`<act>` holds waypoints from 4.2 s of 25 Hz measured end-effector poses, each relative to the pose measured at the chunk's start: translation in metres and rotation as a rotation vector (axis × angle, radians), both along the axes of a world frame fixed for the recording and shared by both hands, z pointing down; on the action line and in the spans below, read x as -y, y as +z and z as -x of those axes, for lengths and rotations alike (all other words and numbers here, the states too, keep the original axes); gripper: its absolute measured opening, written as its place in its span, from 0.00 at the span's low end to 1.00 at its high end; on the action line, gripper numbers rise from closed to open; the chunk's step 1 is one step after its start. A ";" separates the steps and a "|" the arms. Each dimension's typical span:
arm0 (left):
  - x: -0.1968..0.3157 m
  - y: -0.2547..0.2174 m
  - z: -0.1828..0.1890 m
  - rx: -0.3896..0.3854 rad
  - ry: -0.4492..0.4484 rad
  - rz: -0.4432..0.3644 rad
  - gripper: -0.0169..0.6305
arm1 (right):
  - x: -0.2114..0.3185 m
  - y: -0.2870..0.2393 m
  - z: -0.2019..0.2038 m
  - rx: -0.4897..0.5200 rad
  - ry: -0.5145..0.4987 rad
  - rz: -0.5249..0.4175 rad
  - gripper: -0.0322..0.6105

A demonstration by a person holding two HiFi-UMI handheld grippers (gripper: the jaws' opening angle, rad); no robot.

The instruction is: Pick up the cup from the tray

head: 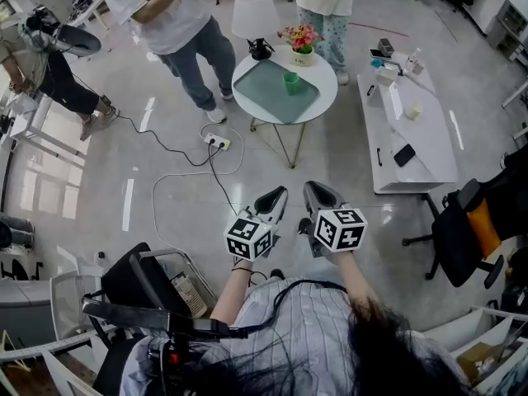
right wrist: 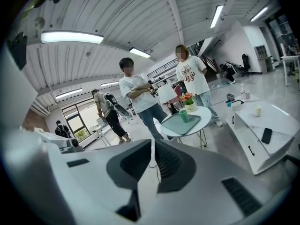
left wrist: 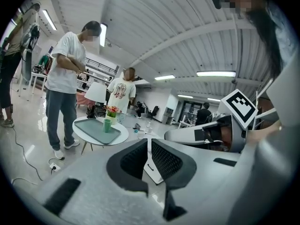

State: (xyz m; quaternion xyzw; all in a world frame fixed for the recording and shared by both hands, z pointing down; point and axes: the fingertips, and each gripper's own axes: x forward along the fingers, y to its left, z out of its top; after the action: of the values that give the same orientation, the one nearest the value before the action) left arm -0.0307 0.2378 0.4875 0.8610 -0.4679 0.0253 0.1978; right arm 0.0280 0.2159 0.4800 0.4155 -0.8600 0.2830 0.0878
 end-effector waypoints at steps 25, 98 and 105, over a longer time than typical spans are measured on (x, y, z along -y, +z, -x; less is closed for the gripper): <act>0.192 0.003 -0.027 0.052 -0.091 0.035 0.05 | 0.193 0.014 -0.013 0.031 -0.143 0.054 0.12; 0.493 0.209 0.021 0.248 0.287 0.316 0.56 | 0.400 0.104 -0.001 -0.072 0.201 0.333 0.12; 0.489 0.206 0.025 0.269 0.265 0.314 0.55 | 0.394 0.107 -0.010 -0.073 0.208 0.337 0.12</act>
State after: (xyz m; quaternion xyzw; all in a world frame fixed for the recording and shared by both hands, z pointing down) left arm -0.0561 -0.2510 0.6936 0.8623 -0.3634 0.2380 0.2602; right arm 0.0382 -0.1785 0.5871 0.4915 -0.7491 0.4153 0.1576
